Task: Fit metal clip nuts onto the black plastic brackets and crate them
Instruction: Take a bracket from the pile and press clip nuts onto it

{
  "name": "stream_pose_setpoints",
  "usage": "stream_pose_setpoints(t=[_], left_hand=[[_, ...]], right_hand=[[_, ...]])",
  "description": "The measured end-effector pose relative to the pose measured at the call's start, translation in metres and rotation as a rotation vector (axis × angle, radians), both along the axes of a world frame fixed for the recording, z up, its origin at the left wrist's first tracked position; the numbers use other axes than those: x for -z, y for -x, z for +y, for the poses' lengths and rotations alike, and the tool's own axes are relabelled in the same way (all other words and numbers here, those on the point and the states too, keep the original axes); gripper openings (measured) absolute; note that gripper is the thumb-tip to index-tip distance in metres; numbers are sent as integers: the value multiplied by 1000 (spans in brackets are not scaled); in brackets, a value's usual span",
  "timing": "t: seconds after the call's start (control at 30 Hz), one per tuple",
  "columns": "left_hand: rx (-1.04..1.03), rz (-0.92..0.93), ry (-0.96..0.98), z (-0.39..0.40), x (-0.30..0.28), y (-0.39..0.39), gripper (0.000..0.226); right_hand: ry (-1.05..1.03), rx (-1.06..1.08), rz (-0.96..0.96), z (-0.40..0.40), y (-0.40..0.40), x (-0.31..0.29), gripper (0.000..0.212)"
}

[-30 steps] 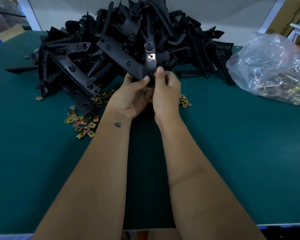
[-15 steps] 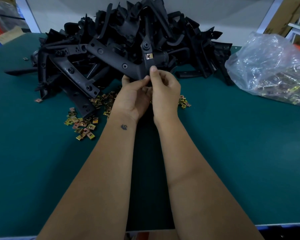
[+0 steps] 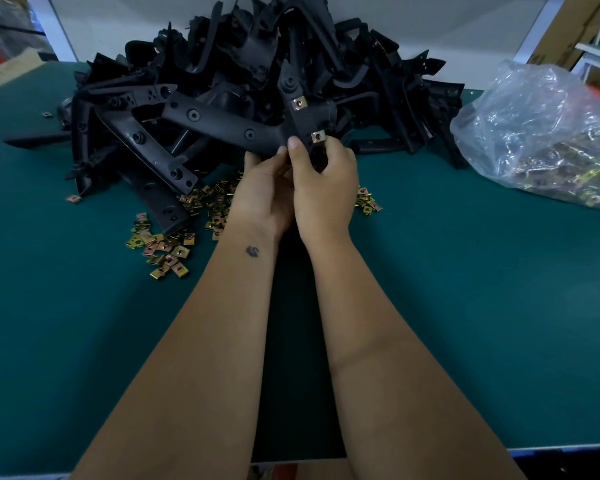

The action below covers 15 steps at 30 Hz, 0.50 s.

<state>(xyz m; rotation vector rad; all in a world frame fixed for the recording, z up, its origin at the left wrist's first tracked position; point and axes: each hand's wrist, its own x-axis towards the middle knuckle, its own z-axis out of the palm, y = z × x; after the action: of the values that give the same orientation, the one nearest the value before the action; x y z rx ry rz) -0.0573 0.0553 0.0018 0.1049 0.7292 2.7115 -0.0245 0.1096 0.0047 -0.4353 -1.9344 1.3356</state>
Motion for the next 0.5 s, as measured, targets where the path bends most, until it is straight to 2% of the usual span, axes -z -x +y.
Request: stream_pose_setpoints(t=[0.13,0.27,0.5], left_hand=[[3,6,15,0,-1,-1,46],[48,22,71,0,-4,-5,36],[17,-9,67,0,-3,-3,47]], right_hand=[[-45,28,0,0,-1,0,27],[-47,38,1,1,-2,-1,28],[-56,-23,-47,0,-3,-2,31]])
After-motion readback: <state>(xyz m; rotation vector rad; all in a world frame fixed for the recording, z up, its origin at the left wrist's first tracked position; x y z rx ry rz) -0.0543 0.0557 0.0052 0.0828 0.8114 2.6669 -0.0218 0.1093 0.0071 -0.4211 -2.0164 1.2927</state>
